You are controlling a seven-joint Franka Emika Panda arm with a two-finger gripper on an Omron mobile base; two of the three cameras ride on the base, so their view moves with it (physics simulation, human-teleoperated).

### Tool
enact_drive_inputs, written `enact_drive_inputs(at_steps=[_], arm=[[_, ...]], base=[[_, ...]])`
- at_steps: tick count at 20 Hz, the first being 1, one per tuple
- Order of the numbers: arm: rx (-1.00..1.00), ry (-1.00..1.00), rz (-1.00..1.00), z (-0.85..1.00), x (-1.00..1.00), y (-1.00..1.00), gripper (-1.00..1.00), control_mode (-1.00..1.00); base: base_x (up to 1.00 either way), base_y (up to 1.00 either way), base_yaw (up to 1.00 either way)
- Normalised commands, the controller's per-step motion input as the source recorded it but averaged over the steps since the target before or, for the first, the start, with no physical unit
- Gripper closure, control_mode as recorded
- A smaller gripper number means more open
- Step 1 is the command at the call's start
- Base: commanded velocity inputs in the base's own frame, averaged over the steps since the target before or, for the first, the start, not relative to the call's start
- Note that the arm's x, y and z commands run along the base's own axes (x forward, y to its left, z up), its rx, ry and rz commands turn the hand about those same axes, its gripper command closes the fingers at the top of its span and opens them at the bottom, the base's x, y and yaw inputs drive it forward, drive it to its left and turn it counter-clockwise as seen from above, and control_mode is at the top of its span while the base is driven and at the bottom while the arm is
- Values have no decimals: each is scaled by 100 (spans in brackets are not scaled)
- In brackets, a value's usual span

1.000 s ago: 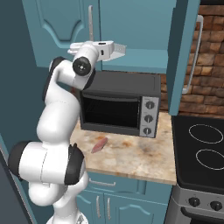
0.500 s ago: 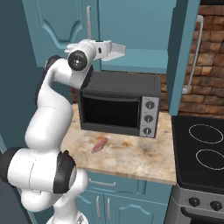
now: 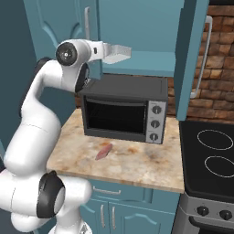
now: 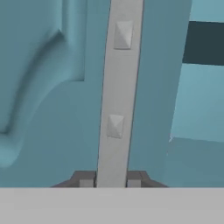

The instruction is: Retrieve the tupperware from the cabinet, then place the raw meat into the tupperware to avoid contamination.

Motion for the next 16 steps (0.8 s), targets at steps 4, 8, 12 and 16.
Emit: enact_drive_inputs(at_steps=[4,8,12,16], arm=[[-2,16,-4,0,-59,10,100,-100],[-3,17,-4,0,-61,14,100,-100],[-3,17,-3,0,-60,15,100,-100],[-3,17,-3,-1,-52,13,100,-100]], base=[[0,0,0],[0,0,0],[0,0,0],[0,0,0]])
